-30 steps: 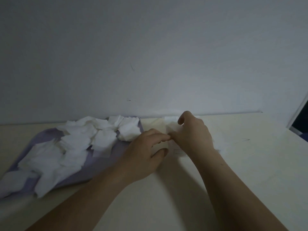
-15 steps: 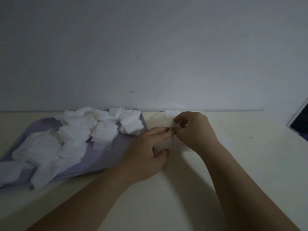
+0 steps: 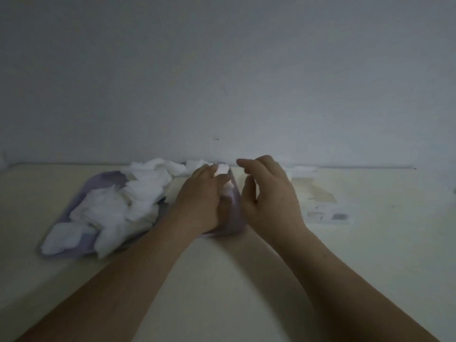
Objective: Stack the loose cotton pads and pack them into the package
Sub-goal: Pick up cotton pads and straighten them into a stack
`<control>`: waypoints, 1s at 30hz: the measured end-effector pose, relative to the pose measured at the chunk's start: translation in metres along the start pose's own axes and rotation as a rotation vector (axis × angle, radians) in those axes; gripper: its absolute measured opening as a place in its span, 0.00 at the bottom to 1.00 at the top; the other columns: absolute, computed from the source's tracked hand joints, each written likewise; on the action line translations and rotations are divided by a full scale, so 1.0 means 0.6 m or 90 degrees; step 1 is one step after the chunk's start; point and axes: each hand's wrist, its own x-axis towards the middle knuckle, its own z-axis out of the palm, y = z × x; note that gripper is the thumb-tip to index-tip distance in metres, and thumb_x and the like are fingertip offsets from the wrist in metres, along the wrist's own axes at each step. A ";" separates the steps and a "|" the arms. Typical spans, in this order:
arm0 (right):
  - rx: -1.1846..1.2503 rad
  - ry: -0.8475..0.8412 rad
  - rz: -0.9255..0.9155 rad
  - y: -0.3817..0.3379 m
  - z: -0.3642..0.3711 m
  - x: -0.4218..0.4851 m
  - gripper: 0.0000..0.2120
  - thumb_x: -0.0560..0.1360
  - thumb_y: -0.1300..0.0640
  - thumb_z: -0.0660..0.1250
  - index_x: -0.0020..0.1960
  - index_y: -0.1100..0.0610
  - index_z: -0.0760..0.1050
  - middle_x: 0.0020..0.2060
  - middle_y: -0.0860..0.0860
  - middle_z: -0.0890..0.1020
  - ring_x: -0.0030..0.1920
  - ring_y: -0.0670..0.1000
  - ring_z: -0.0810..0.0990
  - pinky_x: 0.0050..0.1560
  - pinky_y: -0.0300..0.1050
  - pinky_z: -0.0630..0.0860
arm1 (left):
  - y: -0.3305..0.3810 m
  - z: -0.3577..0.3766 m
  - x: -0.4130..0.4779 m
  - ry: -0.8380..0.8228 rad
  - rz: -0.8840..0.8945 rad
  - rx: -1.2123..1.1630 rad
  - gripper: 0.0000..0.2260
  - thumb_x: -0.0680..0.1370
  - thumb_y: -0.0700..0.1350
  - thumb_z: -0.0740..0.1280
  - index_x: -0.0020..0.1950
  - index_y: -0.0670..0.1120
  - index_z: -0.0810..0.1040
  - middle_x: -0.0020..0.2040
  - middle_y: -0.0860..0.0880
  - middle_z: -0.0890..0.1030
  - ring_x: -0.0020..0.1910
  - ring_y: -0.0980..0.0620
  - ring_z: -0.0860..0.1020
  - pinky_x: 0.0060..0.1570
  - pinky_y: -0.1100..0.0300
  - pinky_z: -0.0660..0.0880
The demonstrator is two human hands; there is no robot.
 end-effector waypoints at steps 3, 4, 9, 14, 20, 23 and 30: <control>0.159 -0.100 0.053 -0.021 0.025 -0.021 0.27 0.73 0.61 0.56 0.71 0.57 0.74 0.61 0.52 0.78 0.59 0.51 0.79 0.56 0.50 0.79 | -0.019 0.011 0.007 -0.089 -0.014 0.116 0.33 0.74 0.62 0.42 0.77 0.54 0.63 0.78 0.44 0.66 0.76 0.43 0.67 0.74 0.43 0.63; 0.174 -0.125 0.085 -0.021 0.031 -0.025 0.29 0.73 0.61 0.56 0.74 0.57 0.71 0.65 0.51 0.77 0.63 0.51 0.78 0.61 0.51 0.78 | -0.019 0.009 0.005 -0.095 -0.017 0.098 0.31 0.74 0.62 0.44 0.73 0.56 0.67 0.74 0.46 0.72 0.72 0.44 0.71 0.71 0.44 0.67; 0.178 -0.228 0.231 -0.009 0.036 -0.027 0.32 0.74 0.65 0.61 0.78 0.52 0.64 0.68 0.43 0.71 0.66 0.42 0.70 0.68 0.41 0.69 | -0.036 -0.012 -0.030 0.014 0.061 -0.050 0.11 0.75 0.56 0.66 0.54 0.54 0.79 0.50 0.52 0.83 0.48 0.48 0.80 0.50 0.55 0.76; 0.137 -0.277 0.230 -0.007 0.045 -0.032 0.24 0.77 0.61 0.65 0.73 0.56 0.70 0.64 0.51 0.78 0.64 0.50 0.76 0.64 0.40 0.69 | -0.045 -0.021 -0.087 0.106 0.058 -0.171 0.07 0.80 0.53 0.63 0.50 0.54 0.80 0.42 0.55 0.80 0.41 0.55 0.77 0.44 0.54 0.75; 0.126 -0.261 0.235 0.008 0.055 -0.032 0.21 0.79 0.52 0.69 0.71 0.54 0.75 0.64 0.49 0.81 0.63 0.48 0.78 0.62 0.36 0.70 | -0.047 -0.017 -0.084 0.124 -0.117 -0.325 0.14 0.77 0.53 0.72 0.61 0.55 0.76 0.48 0.59 0.80 0.47 0.58 0.81 0.53 0.55 0.79; 0.121 -0.231 0.253 0.011 0.059 -0.031 0.18 0.77 0.51 0.72 0.66 0.51 0.79 0.55 0.46 0.83 0.54 0.43 0.81 0.51 0.25 0.70 | -0.050 -0.015 -0.081 0.099 -0.100 -0.341 0.24 0.74 0.52 0.75 0.69 0.56 0.72 0.48 0.59 0.79 0.45 0.57 0.80 0.52 0.53 0.80; 0.153 -0.194 0.246 0.006 0.065 -0.033 0.15 0.71 0.52 0.79 0.56 0.48 0.82 0.43 0.45 0.82 0.43 0.42 0.81 0.45 0.30 0.74 | -0.066 -0.011 -0.074 0.105 -0.106 -0.446 0.12 0.70 0.47 0.77 0.51 0.56 0.81 0.35 0.58 0.76 0.33 0.58 0.74 0.39 0.60 0.75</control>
